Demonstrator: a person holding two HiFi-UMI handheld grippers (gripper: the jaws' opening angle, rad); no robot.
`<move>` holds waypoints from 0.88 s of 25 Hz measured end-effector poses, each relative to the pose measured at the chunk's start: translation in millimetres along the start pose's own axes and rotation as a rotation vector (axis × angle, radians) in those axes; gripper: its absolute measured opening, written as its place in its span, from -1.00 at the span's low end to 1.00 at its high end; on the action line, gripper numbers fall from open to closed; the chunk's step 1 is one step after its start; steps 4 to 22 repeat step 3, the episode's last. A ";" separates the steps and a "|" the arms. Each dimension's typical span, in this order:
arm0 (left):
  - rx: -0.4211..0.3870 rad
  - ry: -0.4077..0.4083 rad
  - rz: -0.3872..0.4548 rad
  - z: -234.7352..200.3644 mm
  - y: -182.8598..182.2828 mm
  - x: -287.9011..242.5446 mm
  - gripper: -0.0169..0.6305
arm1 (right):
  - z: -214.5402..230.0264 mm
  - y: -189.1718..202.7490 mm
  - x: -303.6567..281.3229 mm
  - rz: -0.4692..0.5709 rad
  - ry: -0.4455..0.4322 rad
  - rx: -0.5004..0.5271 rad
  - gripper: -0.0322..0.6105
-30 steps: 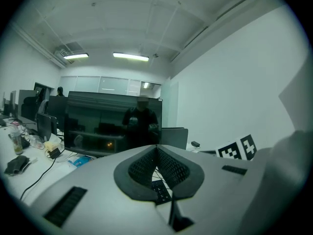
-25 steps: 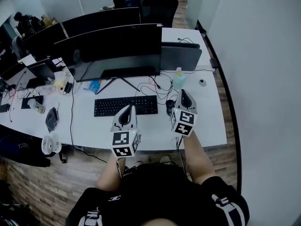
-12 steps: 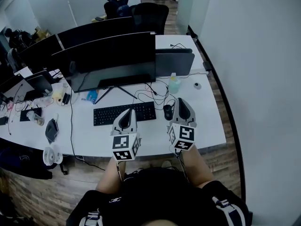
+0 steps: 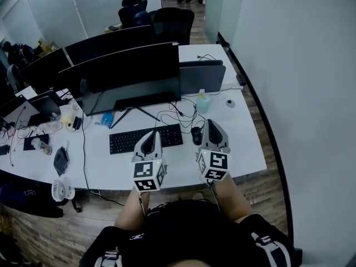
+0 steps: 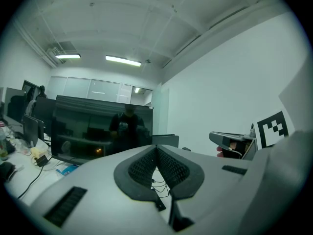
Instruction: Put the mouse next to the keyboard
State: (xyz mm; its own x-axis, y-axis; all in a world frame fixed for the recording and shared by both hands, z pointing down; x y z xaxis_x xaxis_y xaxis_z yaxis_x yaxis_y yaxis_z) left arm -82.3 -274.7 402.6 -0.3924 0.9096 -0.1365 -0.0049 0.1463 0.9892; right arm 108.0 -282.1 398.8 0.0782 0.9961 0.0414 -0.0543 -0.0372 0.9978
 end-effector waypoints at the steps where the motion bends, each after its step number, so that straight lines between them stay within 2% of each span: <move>1: 0.000 0.001 0.000 0.7 -0.5 -0.1 -0.91 | 0.2 -0.2 0.0 0.000 0.000 -0.001 -0.86; 22: 0.001 0.003 0.000 2.2 -1.6 -0.3 -0.91 | 0.9 -0.6 0.0 -0.001 0.000 -0.003 -0.86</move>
Point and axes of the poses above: the fingertips, and each gripper's own axes: x backward along the fingers, z to its right, y out of its underside, the point moved 1 cm from there along x, backward along the fingers, and after that the axes turned 1 degree about -y, right-handed, at the moved point
